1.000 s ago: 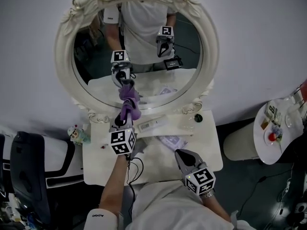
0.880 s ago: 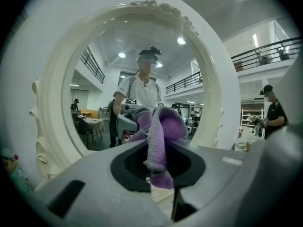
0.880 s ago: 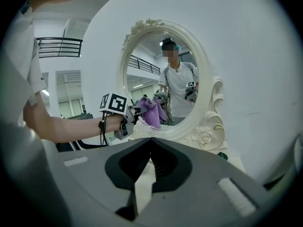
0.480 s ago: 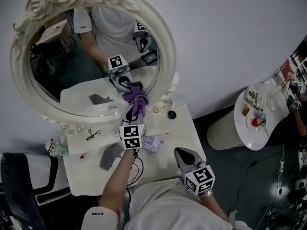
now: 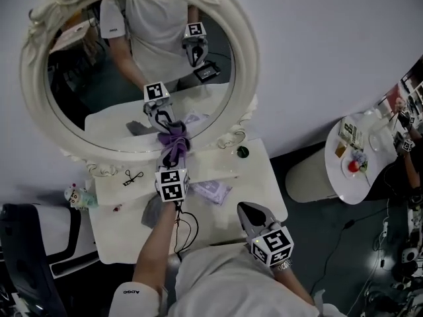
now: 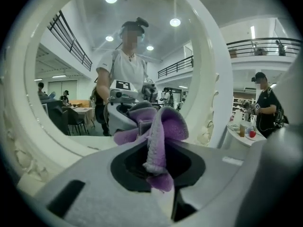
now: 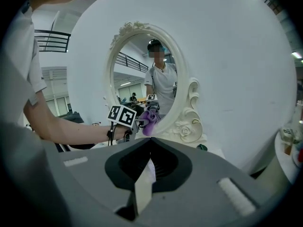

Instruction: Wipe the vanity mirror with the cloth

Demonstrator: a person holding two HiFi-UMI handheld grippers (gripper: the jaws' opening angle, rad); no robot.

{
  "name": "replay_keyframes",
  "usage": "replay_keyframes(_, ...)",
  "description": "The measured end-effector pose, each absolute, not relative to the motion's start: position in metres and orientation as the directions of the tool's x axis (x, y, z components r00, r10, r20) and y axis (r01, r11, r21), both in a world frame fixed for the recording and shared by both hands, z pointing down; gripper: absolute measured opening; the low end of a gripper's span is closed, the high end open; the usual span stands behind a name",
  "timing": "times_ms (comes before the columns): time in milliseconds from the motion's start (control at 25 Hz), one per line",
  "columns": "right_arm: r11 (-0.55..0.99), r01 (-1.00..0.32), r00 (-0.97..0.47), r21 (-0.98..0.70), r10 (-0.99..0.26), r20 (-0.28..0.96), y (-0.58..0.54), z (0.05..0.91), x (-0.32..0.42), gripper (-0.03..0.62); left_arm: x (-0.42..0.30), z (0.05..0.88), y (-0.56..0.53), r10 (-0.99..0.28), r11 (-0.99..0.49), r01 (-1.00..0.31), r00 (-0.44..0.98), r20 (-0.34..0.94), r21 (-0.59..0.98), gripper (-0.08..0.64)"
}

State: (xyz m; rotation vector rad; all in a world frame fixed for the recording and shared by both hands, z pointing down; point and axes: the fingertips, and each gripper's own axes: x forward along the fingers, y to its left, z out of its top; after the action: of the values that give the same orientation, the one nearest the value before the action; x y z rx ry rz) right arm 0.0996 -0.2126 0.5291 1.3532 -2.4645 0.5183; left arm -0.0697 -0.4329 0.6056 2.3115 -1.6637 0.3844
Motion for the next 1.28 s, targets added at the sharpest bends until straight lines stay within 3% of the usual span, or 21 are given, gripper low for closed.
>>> replay_keyframes(520, 0.6, -0.775, -0.622, -0.198, -0.672, 0.402, -0.199, 0.526, -0.017, 0.006, -0.259, 0.567, -0.403, -0.942, -0.102, -0.992, 0.122, 0.313, 0.078, 0.063)
replay_keyframes(880, 0.568, -0.793, -0.603, -0.22, -0.683, 0.411, -0.177, 0.531, -0.053, 0.006, -0.288, 0.529, -0.37, -0.965, -0.133, -0.986, 0.153, 0.215, 0.105, 0.063)
replay_keyframes(1280, 0.524, -0.822, -0.568, -0.224, -0.722, 0.395, -0.153, 0.535, -0.039, 0.006, -0.297, 0.501, -0.303, -0.983, -0.119, -0.974, 0.143, 0.116, 0.195, 0.063)
